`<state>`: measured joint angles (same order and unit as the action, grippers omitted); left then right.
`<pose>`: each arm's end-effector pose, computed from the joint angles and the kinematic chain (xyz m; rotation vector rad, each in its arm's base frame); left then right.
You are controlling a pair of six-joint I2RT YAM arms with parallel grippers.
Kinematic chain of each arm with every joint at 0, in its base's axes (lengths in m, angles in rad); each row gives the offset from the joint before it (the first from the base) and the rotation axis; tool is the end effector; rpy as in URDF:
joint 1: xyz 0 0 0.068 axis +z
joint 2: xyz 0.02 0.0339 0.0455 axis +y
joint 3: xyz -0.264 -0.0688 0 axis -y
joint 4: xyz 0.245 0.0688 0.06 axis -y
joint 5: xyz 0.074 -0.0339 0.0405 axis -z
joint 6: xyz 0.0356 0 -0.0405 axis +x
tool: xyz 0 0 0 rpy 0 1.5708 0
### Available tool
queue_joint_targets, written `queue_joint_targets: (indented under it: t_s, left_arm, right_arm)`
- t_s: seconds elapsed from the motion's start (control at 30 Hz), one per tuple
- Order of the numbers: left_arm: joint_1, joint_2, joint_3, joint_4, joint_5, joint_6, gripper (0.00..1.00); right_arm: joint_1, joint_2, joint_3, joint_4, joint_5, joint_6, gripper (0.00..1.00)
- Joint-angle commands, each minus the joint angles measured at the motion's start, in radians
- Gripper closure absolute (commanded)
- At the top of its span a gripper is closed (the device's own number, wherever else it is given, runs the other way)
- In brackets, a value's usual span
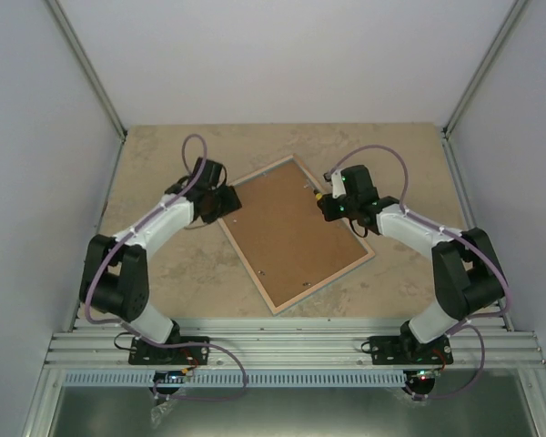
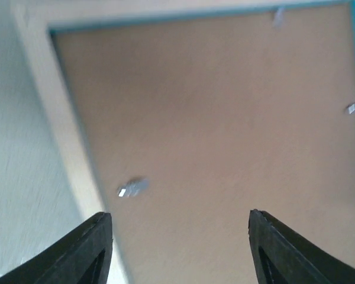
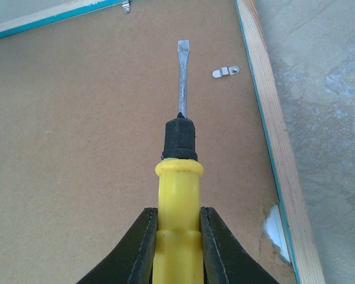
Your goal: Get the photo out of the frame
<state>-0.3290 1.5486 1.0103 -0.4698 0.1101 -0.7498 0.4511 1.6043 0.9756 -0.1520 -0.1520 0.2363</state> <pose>0.2955 -0.1050 0.2108 -0.5153 2.6161 -0.5218 0.3035 0.1530 0.2050 -0.3328 2.3761 0.5089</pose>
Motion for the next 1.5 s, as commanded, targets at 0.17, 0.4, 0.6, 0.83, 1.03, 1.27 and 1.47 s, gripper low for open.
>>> queue_joint_targets:
  t_s: [0.17, 0.4, 0.6, 0.83, 1.03, 1.27, 1.47]
  left_arm:
    - [-0.001, 0.298, 0.372, -0.091, -0.105, 0.518, 0.27]
    - [0.002, 0.508, 0.607, -0.094, -0.100, 0.673, 0.24]
    - [0.019, 0.655, 0.755, -0.105, -0.020, 0.744, 0.23]
    - [0.034, 0.769, 0.864, -0.133, -0.005, 0.786, 0.24]
    - [0.045, 0.795, 0.879, -0.145, 0.020, 0.788, 0.34]
    - [0.045, 0.762, 0.817, -0.131, 0.010, 0.763, 0.57]
    - [0.045, 0.708, 0.728, -0.125, -0.015, 0.722, 0.70]
  right_arm:
    - [-0.008, -0.053, -0.052, 0.045, -0.043, -0.007, 1.00]
    - [-0.008, -0.076, -0.069, 0.029, -0.062, -0.012, 1.00]
    - [-0.008, -0.090, -0.077, 0.003, -0.077, -0.010, 1.00]
    - [-0.008, -0.105, -0.077, -0.015, -0.084, -0.006, 1.00]
    - [-0.008, -0.106, -0.072, -0.028, -0.082, -0.007, 1.00]
    - [-0.008, -0.101, -0.062, -0.025, -0.091, -0.007, 1.00]
    - [-0.008, -0.103, -0.071, -0.019, -0.105, -0.006, 1.00]
